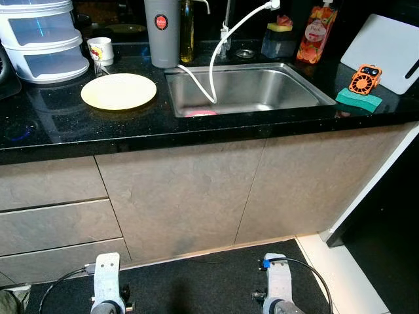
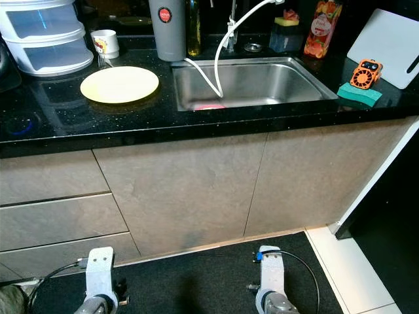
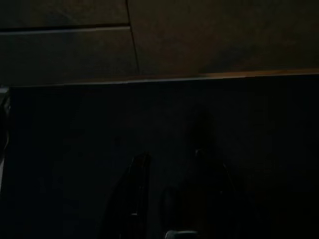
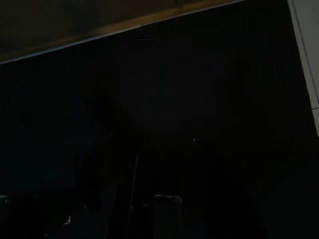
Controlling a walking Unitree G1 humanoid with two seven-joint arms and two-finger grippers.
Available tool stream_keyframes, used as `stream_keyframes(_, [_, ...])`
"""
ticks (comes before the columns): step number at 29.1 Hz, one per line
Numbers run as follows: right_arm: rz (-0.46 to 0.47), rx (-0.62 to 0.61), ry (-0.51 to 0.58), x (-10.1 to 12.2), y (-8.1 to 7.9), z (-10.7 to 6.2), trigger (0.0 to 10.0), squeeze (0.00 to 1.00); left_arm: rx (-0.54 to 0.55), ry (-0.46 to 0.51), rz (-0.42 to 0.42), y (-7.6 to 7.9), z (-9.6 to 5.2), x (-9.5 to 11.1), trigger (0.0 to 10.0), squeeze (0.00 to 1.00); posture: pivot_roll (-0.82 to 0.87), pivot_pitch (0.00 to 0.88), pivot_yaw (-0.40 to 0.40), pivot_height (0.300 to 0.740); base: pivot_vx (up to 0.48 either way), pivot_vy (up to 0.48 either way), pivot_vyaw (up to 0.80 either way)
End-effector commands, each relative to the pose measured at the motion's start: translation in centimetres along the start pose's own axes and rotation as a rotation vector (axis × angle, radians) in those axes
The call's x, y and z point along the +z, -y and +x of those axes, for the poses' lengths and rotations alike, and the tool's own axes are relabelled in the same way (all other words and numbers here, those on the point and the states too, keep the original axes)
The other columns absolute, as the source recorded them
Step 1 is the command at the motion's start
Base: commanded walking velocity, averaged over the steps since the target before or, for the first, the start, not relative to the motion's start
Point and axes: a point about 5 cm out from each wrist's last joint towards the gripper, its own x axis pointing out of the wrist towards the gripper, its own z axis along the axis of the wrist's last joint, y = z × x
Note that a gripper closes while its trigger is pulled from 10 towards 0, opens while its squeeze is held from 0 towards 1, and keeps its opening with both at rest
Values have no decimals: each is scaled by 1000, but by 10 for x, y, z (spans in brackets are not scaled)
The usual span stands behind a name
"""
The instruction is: Kitchen organization
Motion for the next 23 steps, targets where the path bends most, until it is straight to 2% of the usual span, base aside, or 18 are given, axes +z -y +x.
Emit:
stream_keyframes(1, [6,-2,-44,-13,-1,-2,10000,0,-3,-33,44,-3,-1,-6,10000,0,24,83,6,740,0,0,0])
stream_keyframes(9, [-4,-7,-52,-15,-2,-2,10000,0,4,-14,10,-3,1,1,10000,0,29,75,-7,740,0,0,0])
stream_keyframes(23, [-12,-12,-48,-12,0,-1,10000,0,32,0,-3,-5,2,5,10000,0,30,79,-27,740,0,0,0])
